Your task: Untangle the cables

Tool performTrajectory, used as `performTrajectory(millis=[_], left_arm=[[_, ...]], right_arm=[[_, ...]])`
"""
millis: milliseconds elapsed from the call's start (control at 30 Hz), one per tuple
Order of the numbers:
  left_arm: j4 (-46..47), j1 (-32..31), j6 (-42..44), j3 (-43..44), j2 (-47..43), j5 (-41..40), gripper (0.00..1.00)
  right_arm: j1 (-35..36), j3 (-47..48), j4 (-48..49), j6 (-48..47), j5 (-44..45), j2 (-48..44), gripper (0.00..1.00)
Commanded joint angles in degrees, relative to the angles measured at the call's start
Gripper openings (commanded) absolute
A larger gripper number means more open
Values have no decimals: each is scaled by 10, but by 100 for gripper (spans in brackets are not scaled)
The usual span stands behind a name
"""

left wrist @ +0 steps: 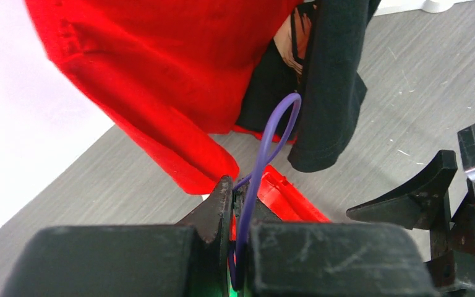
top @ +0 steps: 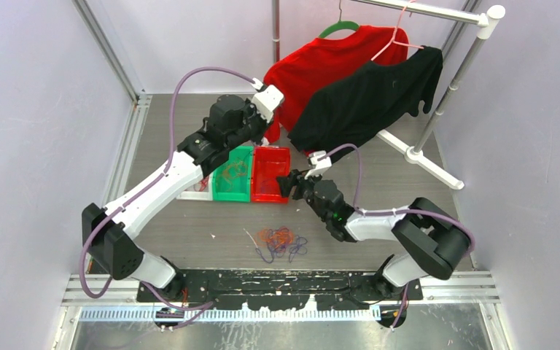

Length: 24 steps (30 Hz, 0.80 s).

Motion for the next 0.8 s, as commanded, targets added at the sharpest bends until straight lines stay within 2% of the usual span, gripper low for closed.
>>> performTrajectory(millis=[0,167,333,433,767], left_arm=[[11,-1,-44,14,-1,38,0],[10,-1,-66,4,10,71,0],[8,-4,-75,49,34,105,0],[-8,-8,-82,86,40,132,0],[-10,-35,-119,116,44,164,0]], right_arm=[[0,-48,29,-4,9,-58,69],[0,-97,35,12,58,-118,69],[0,-115,15,16,74,-165,68],[0,-115,9,15,79,-175,68],[0,-117,2,18,87,-191,68]])
